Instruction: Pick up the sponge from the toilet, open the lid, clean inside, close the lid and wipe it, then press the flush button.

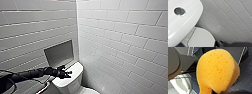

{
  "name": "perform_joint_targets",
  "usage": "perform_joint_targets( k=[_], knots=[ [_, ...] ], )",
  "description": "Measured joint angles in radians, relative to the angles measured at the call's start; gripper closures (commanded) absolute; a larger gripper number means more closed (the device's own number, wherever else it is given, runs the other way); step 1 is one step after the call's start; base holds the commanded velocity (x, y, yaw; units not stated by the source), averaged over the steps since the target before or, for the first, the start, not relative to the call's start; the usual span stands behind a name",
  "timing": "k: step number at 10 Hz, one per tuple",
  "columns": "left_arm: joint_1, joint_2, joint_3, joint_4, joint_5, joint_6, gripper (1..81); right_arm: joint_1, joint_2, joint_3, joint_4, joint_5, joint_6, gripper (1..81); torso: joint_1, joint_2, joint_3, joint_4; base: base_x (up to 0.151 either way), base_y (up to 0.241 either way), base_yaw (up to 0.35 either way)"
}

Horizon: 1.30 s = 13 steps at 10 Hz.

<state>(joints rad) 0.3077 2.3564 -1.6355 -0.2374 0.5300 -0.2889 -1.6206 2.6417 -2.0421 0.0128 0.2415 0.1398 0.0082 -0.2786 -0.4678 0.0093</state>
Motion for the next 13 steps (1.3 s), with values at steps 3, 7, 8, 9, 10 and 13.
perform_joint_targets(
  k=[3,7,8,9,10,13],
  knots=[
    [-0.050,0.073,-0.127,0.000,0.029,-0.037,1.0,0.000,0.007,-0.001,0.001,0.000,0.000,81.1,0.001,0.000,0.000,0.000,0.000,0.000,0.000],
    [-0.074,0.208,-0.376,0.006,0.048,-0.047,1.0,0.000,0.007,-0.001,0.001,0.000,0.000,81.1,0.001,0.001,0.000,0.000,0.000,0.000,0.000],
    [-0.083,0.249,-0.453,0.014,0.056,-0.049,1.0,0.000,0.007,-0.001,0.001,-0.001,0.000,81.1,0.002,0.001,0.000,0.000,0.000,0.000,0.000],
    [-0.092,0.291,-0.534,0.029,0.063,-0.049,1.0,0.000,0.008,-0.001,0.001,0.000,0.000,81.1,0.002,0.001,0.000,0.000,0.000,0.000,0.000],
    [-0.098,0.330,-0.605,0.039,0.077,-0.049,81.1,0.000,0.010,-0.001,0.001,0.000,0.000,81.1,0.002,0.001,-0.001,0.000,0.000,0.000,0.000],
    [-0.124,0.444,-0.741,0.081,0.105,-0.052,81.1,0.000,0.018,-0.001,0.001,0.000,0.000,81.1,0.002,0.001,-0.001,0.000,0.000,0.000,0.000]
  ],
)
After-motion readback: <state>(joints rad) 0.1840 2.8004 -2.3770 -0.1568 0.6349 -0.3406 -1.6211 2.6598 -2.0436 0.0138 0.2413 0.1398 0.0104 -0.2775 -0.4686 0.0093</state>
